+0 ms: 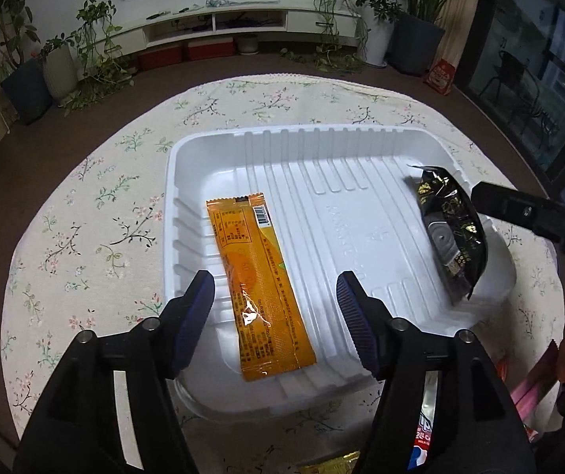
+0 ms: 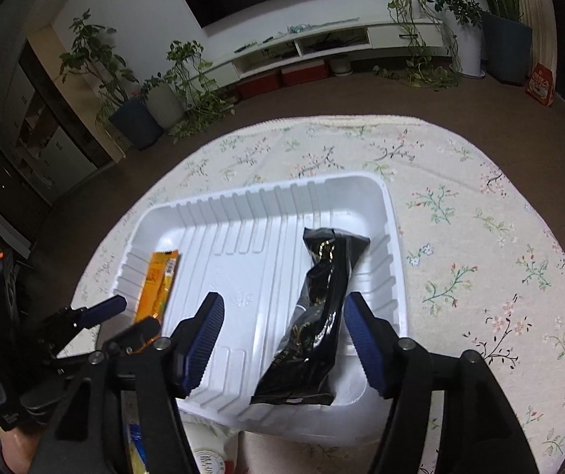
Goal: Organize snacks
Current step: 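Open both grippers to release the snacks and withdraw from the tray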
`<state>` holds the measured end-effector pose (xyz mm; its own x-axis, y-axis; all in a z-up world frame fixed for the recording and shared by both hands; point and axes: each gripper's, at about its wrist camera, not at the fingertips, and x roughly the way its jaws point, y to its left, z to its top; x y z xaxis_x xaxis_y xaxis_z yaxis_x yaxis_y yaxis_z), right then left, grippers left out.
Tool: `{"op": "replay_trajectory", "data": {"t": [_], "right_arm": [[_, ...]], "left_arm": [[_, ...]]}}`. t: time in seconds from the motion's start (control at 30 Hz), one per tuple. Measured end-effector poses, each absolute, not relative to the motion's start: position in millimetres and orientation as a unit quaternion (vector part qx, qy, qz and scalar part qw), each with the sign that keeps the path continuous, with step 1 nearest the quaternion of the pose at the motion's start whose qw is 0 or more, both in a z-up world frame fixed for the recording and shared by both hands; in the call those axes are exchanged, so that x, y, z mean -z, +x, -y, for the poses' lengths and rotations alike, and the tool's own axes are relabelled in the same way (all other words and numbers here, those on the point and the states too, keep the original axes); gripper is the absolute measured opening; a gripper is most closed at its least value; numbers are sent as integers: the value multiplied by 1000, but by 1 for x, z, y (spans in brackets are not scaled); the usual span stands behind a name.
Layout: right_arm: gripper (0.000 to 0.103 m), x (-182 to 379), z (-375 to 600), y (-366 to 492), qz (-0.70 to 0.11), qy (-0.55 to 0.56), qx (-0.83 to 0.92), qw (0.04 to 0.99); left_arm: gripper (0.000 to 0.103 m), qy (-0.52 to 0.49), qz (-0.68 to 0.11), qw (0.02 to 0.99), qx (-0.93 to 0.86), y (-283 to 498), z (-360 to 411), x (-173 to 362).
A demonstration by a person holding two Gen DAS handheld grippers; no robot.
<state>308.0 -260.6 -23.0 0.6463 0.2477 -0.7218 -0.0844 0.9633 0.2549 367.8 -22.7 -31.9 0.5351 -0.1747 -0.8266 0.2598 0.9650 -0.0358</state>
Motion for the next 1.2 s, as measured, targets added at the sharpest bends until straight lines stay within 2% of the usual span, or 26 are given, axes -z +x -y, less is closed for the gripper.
{"op": "replay_trajectory", "data": {"t": [0.1, 0.17, 0.27, 0.33, 0.53, 0.63, 1.03, 1.2], "right_arm": [[70, 12, 264, 303, -393, 113, -103, 907], [70, 5, 266, 298, -380, 117, -107, 911], [73, -5, 269, 291, -363, 125, -118, 916], [75, -12, 270, 284, -352, 129, -126, 918], [77, -21, 273, 255, -332, 122, -140, 925], [77, -21, 275, 233, -328, 106, -136, 929], [80, -1, 309, 118, -314, 168, -140, 924], [76, 13, 259, 87, -323, 69, -182, 926]], "left_arm": [[63, 44, -454, 882, 121, 361, 21, 20], [69, 40, -444, 887, 119, 353, 17, 11], [71, 32, -429, 895, 117, 338, 11, -5], [82, 30, -418, 900, 115, 324, 7, -14], [102, 29, -387, 917, 95, 267, -10, -35], [102, 32, -353, 931, 90, 218, -25, -39], [102, -45, -381, 913, 142, 65, -31, 3], [102, -9, -399, 905, 149, 35, -8, 25]]}}
